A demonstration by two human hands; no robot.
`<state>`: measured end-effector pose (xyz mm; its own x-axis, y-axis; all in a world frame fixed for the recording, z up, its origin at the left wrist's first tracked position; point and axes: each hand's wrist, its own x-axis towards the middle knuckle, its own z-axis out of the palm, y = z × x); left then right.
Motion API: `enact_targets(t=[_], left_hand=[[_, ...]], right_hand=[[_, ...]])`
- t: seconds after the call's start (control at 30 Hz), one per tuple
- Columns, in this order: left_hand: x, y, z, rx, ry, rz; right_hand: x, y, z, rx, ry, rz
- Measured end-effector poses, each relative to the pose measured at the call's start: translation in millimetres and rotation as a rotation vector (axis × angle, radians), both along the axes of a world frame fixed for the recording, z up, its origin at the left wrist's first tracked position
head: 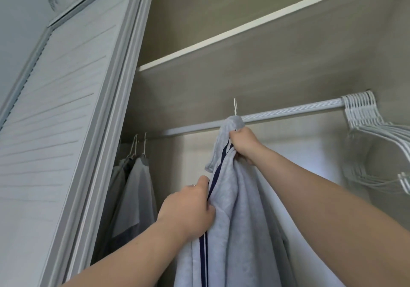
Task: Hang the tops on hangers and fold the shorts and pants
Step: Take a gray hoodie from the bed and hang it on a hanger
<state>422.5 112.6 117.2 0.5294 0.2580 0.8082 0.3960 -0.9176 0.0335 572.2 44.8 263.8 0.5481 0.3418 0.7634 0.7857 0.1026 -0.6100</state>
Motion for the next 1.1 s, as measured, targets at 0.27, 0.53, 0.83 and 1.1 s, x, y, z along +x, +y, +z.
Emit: enact_targets(t=[0.27, 0.53, 0.83, 1.1], left_hand=[[17, 6, -2, 0.066, 0.068, 0.049], [11, 14, -18, -0.006, 0.134, 0.015], [-6, 29, -24, -0.043, 0.115, 0.029], [-30, 44, -32, -0.032, 0.173, 0.138]], right_hand=[[33, 5, -15, -0.067, 0.194, 0.076], [19, 13, -31, -0.166, 0.173, 0.081], [-46, 10, -63, -0.494, -0.475, -0.396], [-61, 30, -71, -0.371, -0.568, -0.302]])
